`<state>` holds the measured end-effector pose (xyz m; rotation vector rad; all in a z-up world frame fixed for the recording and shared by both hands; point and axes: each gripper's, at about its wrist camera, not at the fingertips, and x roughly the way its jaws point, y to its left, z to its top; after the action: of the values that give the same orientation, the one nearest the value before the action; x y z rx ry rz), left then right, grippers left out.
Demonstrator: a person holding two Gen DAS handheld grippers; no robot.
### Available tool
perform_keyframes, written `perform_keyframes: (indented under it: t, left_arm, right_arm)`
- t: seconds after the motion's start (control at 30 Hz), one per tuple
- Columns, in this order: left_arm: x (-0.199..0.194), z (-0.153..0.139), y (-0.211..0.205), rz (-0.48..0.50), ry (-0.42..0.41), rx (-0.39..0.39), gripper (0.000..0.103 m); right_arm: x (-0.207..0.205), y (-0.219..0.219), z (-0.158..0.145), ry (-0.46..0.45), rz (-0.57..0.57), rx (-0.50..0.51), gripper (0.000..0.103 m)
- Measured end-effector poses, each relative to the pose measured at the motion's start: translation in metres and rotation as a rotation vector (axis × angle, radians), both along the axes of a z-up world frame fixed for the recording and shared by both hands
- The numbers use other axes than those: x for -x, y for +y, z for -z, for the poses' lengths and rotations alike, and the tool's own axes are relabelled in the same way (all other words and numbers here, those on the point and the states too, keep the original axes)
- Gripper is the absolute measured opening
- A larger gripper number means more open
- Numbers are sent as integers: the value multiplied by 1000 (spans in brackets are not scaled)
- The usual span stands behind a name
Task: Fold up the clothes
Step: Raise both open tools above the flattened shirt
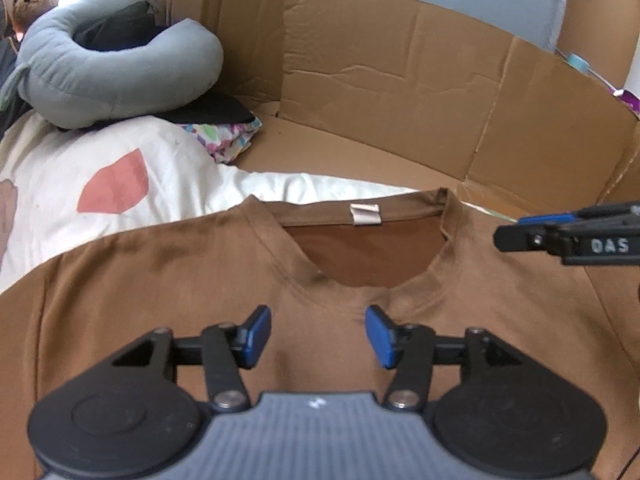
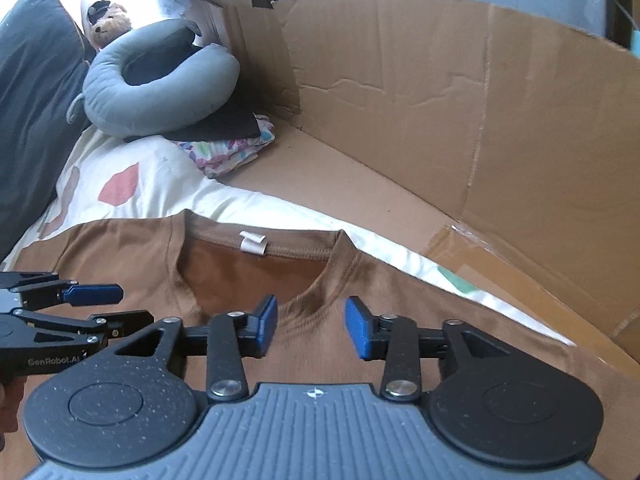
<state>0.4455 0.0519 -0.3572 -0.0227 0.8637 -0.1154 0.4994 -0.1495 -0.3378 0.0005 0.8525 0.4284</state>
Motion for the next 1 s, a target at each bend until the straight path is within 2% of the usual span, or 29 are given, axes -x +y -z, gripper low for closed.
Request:
perform_keyframes:
  t: [0.07, 0.13, 0.3, 0.33, 0.43, 0.47, 0.67, 0.77, 1.0]
  left_arm:
    - [7, -10, -4, -7, -3, 0, 67]
    - [15, -23, -8, -11, -3, 7, 68]
    - [39, -58, -21, 1, -12, 5, 80]
    - [44, -65, -24, 3, -10, 3, 80]
    - [59, -89, -31, 6, 2, 2, 80]
    - [64, -96, -33, 6, 7, 2, 80]
    - [93, -158, -39, 40, 44, -12, 88]
    - [108, -191, -41, 60, 64, -21, 92]
    - [145, -268, -40, 88, 96, -30, 97]
  right_arm:
    - [12, -6, -10, 5, -1, 7, 59]
    - [25, -12, -21, 0, -6, 26, 65]
    - [53, -28, -49, 46, 20, 57, 70]
    - [60, -32, -56, 50, 25, 60, 71]
    - [79, -44, -79, 52, 43, 57, 85]
    - [86, -49, -88, 48, 53, 53, 87]
    - [120, -69, -145, 63, 101, 79, 92]
    - [140, -76, -180, 61, 115, 69, 96]
    - [182, -89, -261, 82, 143, 54, 99]
